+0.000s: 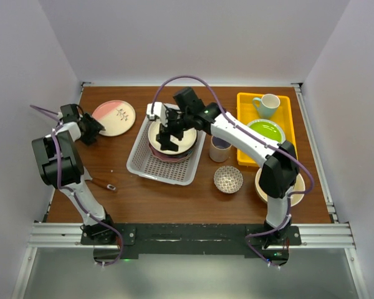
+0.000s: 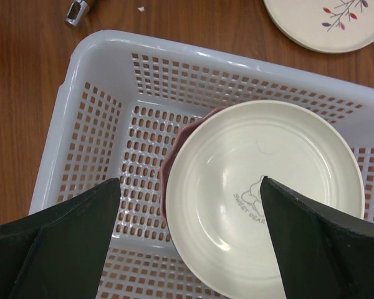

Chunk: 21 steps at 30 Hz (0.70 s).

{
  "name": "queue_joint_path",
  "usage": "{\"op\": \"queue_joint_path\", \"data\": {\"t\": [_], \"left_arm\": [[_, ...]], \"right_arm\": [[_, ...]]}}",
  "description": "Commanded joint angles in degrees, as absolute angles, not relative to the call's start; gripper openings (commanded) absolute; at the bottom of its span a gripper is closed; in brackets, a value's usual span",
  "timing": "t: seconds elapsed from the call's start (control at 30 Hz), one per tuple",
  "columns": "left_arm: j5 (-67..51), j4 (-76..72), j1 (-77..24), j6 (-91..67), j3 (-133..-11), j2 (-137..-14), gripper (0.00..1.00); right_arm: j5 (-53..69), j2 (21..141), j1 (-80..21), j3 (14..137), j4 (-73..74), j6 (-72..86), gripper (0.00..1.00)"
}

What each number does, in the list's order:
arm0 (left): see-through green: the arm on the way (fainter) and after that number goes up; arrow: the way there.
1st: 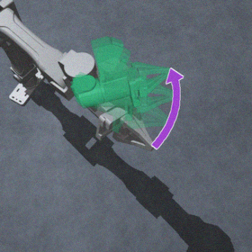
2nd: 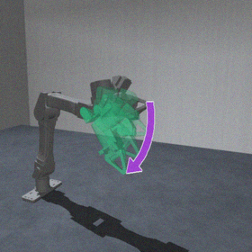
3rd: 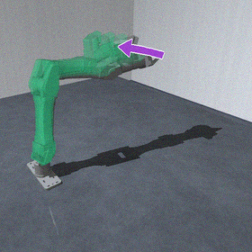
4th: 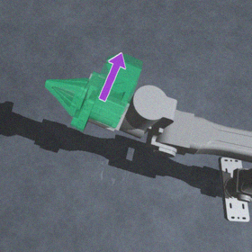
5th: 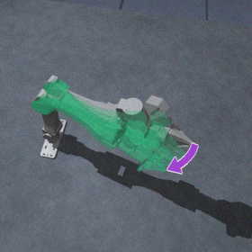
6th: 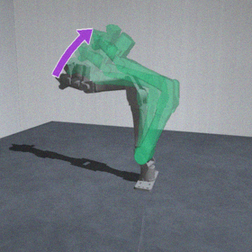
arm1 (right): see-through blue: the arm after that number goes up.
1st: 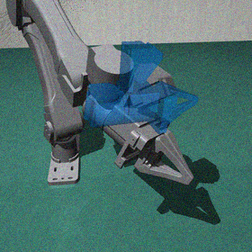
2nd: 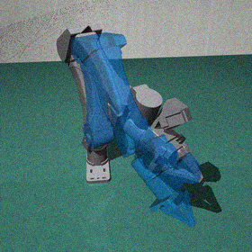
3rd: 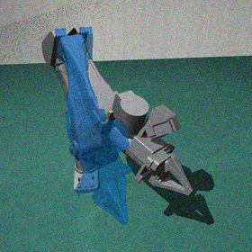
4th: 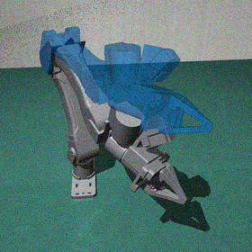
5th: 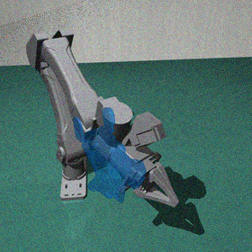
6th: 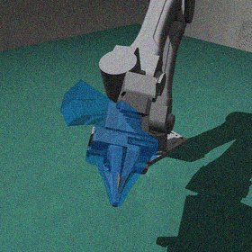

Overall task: Place the mixed dishes into the plastic bin
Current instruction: Adjust the plastic bin at the center of the board, then pick up the plate at the center of the board.

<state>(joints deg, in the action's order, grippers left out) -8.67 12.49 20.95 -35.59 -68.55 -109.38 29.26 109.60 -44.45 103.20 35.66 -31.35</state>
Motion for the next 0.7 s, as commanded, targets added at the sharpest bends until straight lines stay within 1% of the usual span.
{"op": "queue_joint_path", "data": {"t": [0.0,0.07,0.1,0.17,0.2,0.27,0.3,0.37,0.4,0.67], "left_arm": [[-6.42,12.4,21.27,-37.7,-70.49,-111.88,0.6],[-5.89,12.04,21.27,-38.32,-70.84,-112.5,0.56],[-5.8,11.87,21.18,-38.41,-70.93,-112.76,0.5],[-5.28,11.52,21.18,-38.84,-70.67,-113.2,0.45],[-5.36,10.9,21.27,-39.02,-70.58,-113.38,0.34],[-5.71,10.55,21.27,-39.2,-70.49,-113.9,0.23],[-5.89,10.2,21.27,-39.29,-70.4,-113.99,0.14],[-6.06,10.11,21.27,-39.29,-70.31,-114.08,0.03],[-6.15,10.11,21.27,-39.2,-70.23,-114.0,0.0],[-7.12,10.28,22.41,-38.85,-65.13,-105.74,0.0]], "right_arm": [[22.34,110.04,-47.89,108.54,36.39,-34.63,0.98],[20.75,111.78,-49.47,109.86,36.04,-35.42,0.98],[19.18,112.41,-50.09,111.52,35.77,-35.68,0.98],[17.59,114.86,-52.11,113.63,35.68,-36.65,0.98],[16.36,115.83,-52.9,115.64,35.25,-36.91,0.98],[13.55,117.59,-55.01,116.98,34.11,-37.87,0.98],[12.49,118.03,-55.72,117.77,31.93,-37.97,0.98],[9.41,119.26,-57.74,118.47,29.72,-38.32,0.98],[8.36,120.49,-58.35,118.82,26.75,-38.32,0.98],[-2.45,130.77,-63.1,123.04,10.47,-41.83,0.98]]}}
